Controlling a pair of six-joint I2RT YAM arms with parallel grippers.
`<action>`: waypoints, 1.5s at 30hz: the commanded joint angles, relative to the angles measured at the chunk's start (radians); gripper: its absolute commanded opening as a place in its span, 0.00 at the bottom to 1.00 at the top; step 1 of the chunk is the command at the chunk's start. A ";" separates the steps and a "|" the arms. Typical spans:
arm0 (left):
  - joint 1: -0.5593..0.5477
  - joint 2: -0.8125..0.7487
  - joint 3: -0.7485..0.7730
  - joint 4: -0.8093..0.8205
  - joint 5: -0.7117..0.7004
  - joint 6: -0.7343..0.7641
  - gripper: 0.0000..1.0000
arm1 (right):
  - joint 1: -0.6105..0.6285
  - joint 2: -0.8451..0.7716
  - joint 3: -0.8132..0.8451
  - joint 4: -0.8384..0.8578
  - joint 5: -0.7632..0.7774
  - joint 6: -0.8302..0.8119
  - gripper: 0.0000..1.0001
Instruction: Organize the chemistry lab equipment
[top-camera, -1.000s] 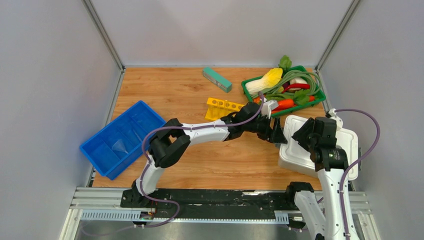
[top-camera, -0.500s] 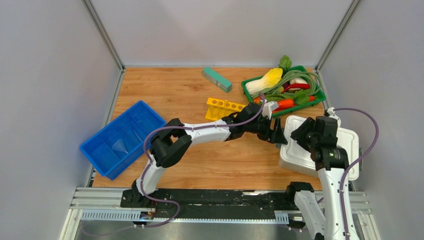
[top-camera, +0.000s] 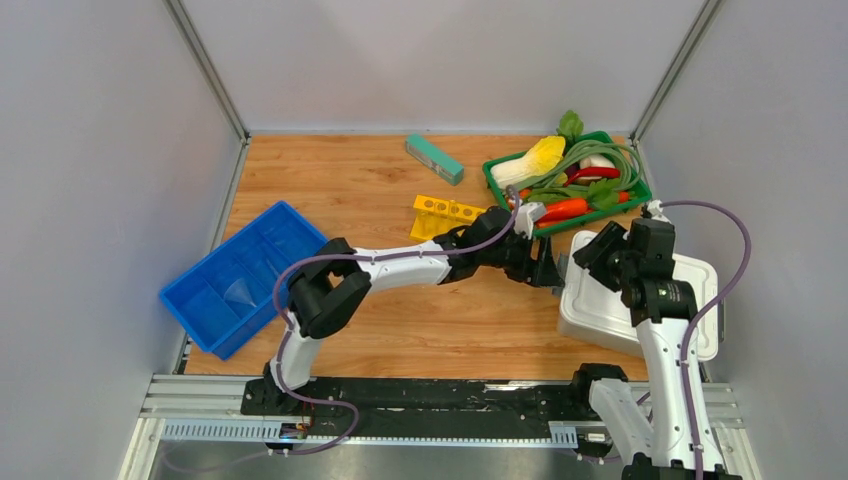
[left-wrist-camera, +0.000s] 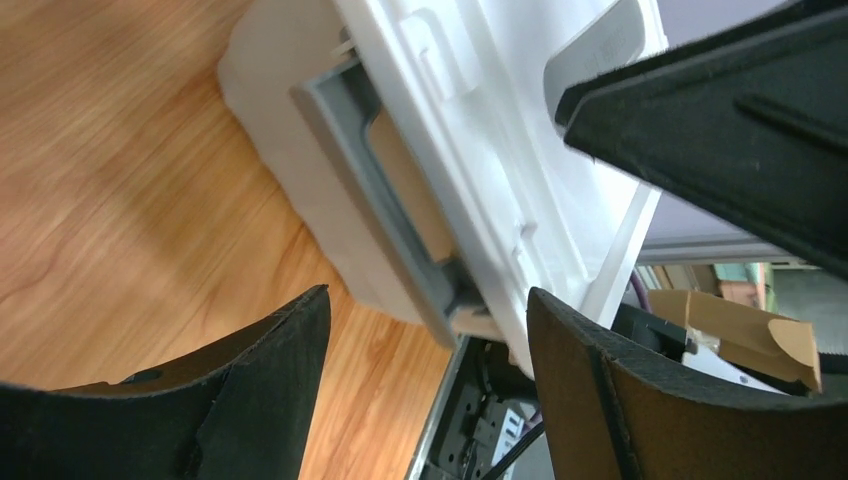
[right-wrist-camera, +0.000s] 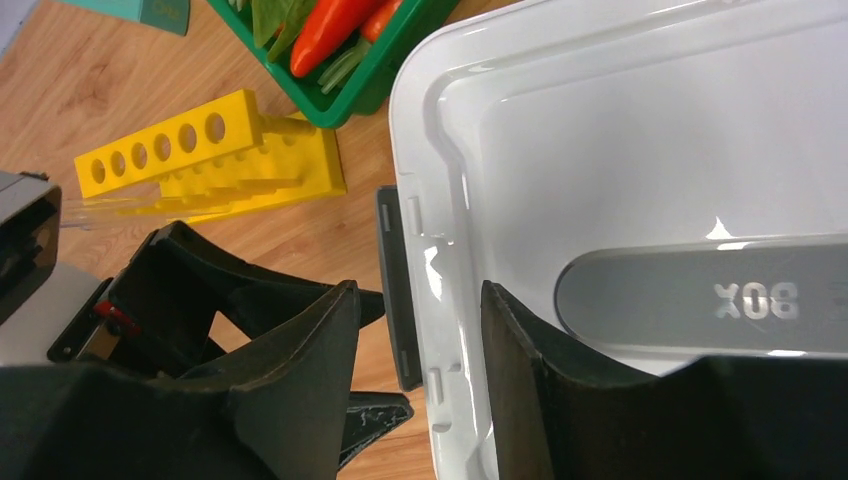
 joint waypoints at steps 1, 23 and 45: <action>0.020 -0.151 -0.073 -0.018 -0.081 0.049 0.79 | -0.003 0.013 -0.015 0.086 -0.062 0.022 0.51; 0.037 -0.298 -0.215 -0.069 -0.202 0.127 0.78 | 0.032 0.014 -0.106 0.157 -0.154 0.155 0.57; -0.010 -0.205 -0.022 -0.212 -0.151 0.210 0.86 | 0.160 0.074 0.189 -0.047 0.281 -0.013 0.85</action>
